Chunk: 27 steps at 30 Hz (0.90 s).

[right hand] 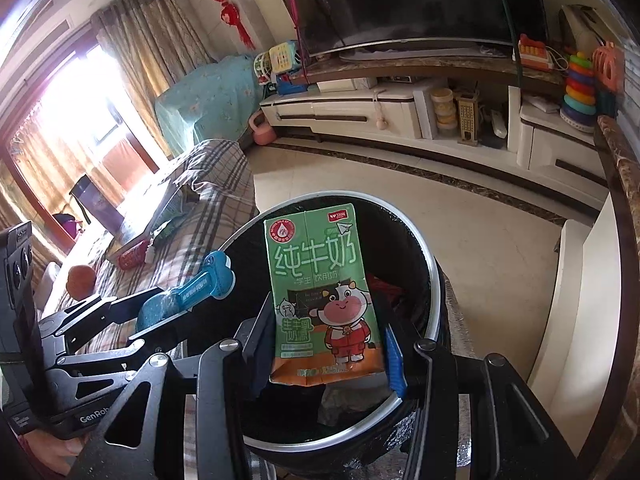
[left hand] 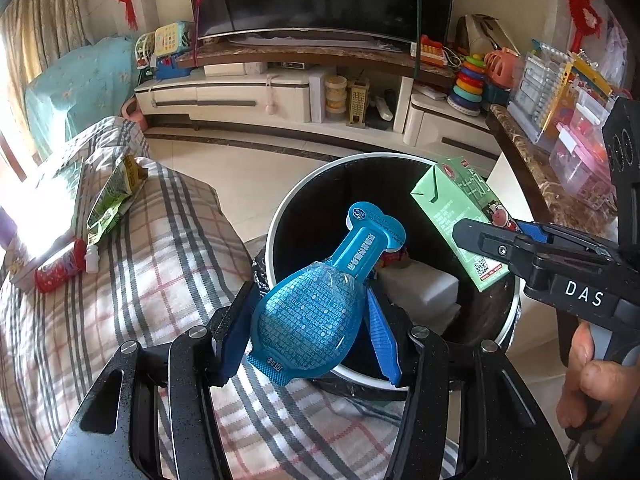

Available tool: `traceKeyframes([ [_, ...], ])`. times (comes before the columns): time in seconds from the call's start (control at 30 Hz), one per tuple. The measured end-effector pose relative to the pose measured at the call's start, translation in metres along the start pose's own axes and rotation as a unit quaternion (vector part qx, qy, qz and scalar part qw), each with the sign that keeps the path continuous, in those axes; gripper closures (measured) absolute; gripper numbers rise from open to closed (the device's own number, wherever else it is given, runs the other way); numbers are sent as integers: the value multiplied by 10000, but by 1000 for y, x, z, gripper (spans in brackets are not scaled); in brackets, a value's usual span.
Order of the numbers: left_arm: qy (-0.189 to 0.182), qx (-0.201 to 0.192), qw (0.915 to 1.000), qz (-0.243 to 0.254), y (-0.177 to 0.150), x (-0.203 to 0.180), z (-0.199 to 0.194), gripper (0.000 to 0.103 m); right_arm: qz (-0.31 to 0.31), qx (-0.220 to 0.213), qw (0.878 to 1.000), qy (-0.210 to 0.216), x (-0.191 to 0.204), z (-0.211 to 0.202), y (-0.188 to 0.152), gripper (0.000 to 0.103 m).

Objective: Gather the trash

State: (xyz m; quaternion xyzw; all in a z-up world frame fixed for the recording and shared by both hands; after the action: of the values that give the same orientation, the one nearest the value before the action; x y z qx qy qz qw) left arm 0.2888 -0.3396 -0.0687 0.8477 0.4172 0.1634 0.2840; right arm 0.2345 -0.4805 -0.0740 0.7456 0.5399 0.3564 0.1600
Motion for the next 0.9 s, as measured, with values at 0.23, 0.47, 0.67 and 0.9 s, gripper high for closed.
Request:
traceKeyframes([
  [0.23, 12, 46, 10000, 22, 0, 0, 4, 50, -34, 4, 10000, -42, 1, 1, 4, 57],
  [0.47, 38, 65, 9999, 76, 1, -2, 6, 49, -4, 64, 10000, -66, -1, 4, 4, 55],
  [0.67, 59, -113, 9999, 75, 1, -3, -3, 25, 131, 42, 9999, 10, -3, -2, 3, 51],
  [0.9, 150, -419, 9989, -141, -19, 15, -34, 19, 227, -332, 9991, 133, 6, -32, -7, 30],
])
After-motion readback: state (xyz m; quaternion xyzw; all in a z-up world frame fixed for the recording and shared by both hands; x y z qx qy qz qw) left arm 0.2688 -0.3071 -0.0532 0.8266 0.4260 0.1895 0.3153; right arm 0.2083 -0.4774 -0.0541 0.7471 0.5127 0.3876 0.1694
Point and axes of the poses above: each gripper's, at about its wrist camera, not at the fingertips, and z roughly the way its jaws point, x to its left, y to its top, the point moved 7 cm from there along z, roughly the way its jaws point, and after that the axes turned 3 degrees about z, right-handed, at the moved point
